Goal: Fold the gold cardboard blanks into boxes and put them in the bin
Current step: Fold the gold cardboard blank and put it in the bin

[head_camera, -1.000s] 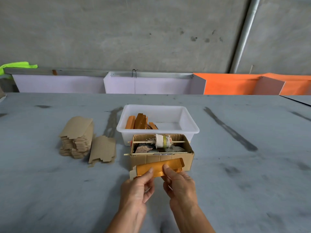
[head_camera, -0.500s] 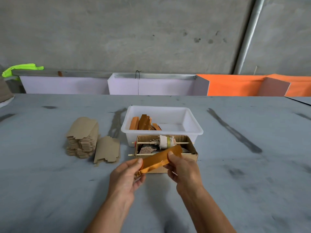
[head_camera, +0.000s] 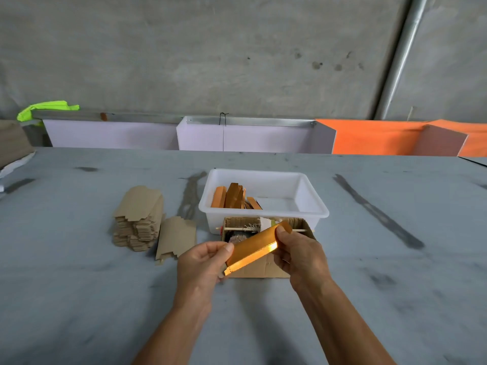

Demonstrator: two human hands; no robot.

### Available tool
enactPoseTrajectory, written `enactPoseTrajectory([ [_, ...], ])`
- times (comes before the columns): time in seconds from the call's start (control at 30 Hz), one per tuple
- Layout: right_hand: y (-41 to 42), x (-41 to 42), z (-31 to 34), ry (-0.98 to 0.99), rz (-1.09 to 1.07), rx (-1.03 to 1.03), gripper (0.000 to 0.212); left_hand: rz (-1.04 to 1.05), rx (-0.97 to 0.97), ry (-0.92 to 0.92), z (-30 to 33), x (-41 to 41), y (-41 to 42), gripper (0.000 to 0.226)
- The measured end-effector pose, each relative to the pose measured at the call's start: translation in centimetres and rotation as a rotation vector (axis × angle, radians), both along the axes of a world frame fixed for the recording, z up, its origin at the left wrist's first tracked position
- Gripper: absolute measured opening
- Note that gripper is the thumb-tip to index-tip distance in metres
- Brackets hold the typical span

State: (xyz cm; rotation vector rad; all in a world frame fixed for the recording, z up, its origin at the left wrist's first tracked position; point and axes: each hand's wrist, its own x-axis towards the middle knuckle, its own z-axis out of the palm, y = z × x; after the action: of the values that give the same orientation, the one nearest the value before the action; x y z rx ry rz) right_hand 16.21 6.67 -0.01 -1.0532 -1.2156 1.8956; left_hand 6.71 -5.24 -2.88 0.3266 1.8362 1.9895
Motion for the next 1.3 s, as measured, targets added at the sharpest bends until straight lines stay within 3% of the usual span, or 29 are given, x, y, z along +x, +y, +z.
enactPoseTrajectory([
  [0.27,0.7,0.4,0.8,0.074,0.102,0.005,0.020,-0.072,-0.080,0.014,1.0,0.3,0.6,0.006],
  [0.7,1.7,0.0,1.0,-0.027,-0.017,0.057,0.010,-0.243,-0.248,0.112,2.6,0.7,1.5,0.013],
  [0.9,2.2,-0.8,2.2,0.017,0.038,0.017,0.014,-0.173,-0.288,0.150,3.9,0.3,3.4,0.008],
  [1.03,1.9,-1.2,2.6,-0.087,0.172,0.011,0.010,-0.132,-0.263,0.147,4.4,0.1,4.4,0.009],
  [1.3,2.9,-2.2,3.0,-0.181,0.178,0.089,0.006,-0.251,-0.296,0.118,5.1,-1.1,5.2,0.008],
])
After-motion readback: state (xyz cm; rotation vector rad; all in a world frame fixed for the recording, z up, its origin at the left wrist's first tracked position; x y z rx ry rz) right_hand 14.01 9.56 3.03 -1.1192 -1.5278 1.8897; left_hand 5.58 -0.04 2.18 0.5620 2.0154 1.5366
